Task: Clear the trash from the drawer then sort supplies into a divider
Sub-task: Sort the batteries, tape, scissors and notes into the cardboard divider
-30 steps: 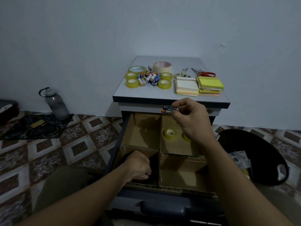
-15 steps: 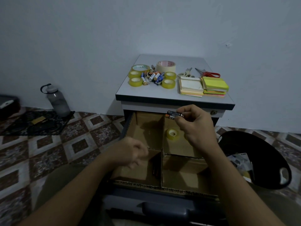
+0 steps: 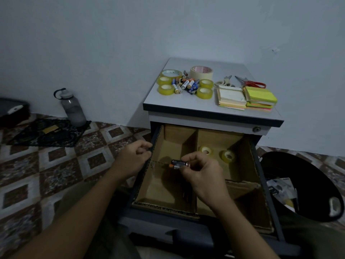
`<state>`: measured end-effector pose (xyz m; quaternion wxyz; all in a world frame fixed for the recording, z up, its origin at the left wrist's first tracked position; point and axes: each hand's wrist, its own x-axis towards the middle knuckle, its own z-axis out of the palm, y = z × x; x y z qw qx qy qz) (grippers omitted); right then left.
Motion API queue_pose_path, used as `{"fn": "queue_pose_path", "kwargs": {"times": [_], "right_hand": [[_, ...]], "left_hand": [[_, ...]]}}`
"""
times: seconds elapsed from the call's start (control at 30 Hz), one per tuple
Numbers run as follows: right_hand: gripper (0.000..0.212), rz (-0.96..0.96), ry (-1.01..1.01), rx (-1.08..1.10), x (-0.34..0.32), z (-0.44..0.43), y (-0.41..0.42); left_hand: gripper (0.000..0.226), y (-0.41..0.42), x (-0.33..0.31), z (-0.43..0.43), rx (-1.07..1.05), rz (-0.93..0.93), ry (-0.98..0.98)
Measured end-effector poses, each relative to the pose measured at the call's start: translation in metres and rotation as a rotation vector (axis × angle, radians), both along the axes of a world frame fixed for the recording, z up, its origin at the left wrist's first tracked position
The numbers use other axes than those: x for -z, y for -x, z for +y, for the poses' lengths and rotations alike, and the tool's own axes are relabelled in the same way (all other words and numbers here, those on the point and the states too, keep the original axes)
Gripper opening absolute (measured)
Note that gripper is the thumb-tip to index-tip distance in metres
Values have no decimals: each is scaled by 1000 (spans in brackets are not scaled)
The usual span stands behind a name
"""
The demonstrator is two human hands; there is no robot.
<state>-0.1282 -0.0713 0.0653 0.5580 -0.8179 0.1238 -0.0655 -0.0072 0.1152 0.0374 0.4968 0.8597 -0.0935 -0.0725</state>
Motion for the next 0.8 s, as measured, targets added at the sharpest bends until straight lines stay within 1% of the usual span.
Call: {"fn": "queue_pose_path", "kwargs": {"times": [0.17,0.43,0.6,0.67,0.8], "right_hand": [[19,37,89,4,11,17,-1],[12,150,250,3,28,47,-20],[15,234,348,-17,33,56,-30],[16,233,393,-44,34,56,-34],[11,273,467,-195,38,58,-37]], "left_hand": [[19,-2,6,6,5,23,65],[21,-5,10,10,36,42,90],[26,-7,10,13,67,89,123],[27,-8,11,14,69,108,130],[28,-8,11,13,67,111,136]]}}
